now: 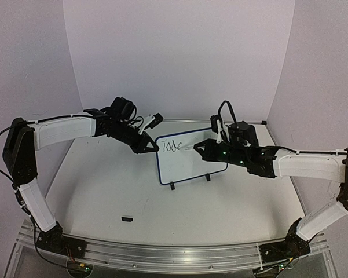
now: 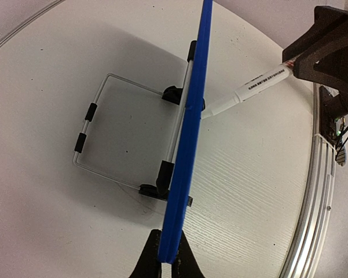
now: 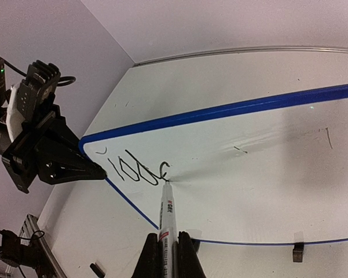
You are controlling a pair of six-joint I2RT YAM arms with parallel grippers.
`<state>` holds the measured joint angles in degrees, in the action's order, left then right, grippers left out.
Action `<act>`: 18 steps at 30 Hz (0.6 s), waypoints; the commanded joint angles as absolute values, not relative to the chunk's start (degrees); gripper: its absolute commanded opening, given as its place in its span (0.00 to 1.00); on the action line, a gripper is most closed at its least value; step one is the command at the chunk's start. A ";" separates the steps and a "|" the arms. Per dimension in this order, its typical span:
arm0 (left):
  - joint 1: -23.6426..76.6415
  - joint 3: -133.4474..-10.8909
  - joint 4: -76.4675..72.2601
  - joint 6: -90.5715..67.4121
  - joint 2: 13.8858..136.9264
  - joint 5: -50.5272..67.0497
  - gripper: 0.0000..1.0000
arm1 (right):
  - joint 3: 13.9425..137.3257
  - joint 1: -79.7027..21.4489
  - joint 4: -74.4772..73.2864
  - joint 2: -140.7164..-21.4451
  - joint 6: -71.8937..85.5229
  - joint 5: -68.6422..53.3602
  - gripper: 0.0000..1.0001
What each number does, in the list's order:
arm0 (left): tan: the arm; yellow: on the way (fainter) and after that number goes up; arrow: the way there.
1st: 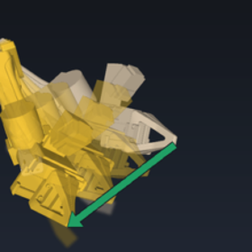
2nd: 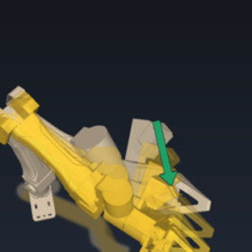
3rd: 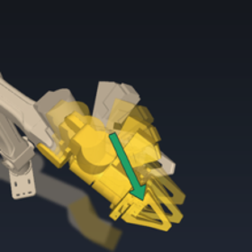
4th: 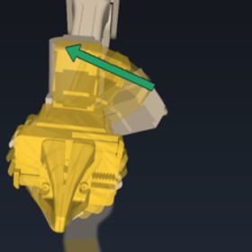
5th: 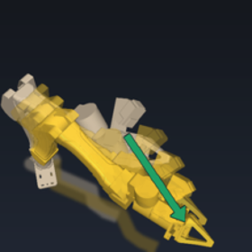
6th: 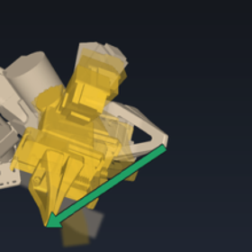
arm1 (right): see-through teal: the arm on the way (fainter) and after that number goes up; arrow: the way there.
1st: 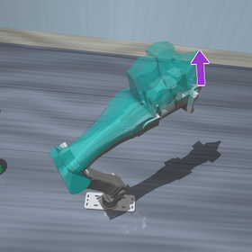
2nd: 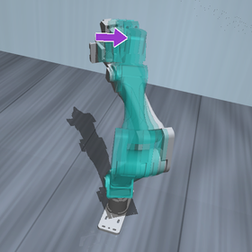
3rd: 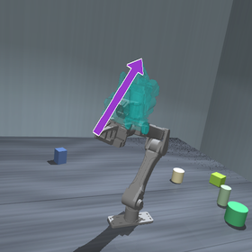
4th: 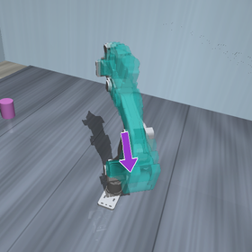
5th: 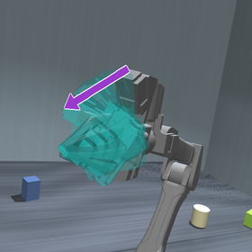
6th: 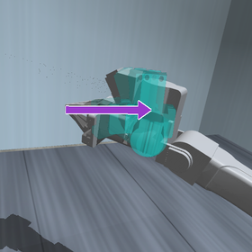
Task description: Write a sentence on the whiteboard
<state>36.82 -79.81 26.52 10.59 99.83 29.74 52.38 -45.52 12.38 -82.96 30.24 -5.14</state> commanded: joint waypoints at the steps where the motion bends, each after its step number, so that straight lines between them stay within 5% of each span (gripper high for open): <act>1: 37.27 -81.47 28.41 12.45 100.72 27.16 0.00 | 53.72 -45.13 12.22 -81.37 29.77 -2.22 0.00; 18: 37.27 -81.55 28.59 12.50 100.72 27.07 0.00 | 55.99 -45.13 12.30 -78.92 28.50 -2.00 0.00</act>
